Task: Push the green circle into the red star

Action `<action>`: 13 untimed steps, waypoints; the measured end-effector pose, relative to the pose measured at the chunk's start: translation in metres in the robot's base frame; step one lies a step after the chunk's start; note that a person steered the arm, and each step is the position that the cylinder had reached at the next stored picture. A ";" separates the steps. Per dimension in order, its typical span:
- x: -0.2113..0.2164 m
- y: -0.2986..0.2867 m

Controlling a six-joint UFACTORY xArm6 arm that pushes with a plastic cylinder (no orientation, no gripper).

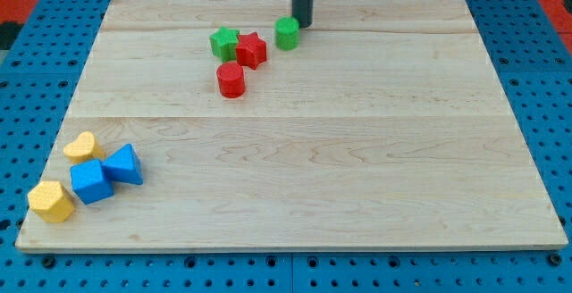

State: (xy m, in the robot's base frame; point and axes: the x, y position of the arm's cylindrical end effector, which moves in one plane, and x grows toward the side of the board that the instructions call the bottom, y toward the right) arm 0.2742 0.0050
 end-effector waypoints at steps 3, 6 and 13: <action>-0.031 0.016; 0.057 -0.021; 0.050 -0.149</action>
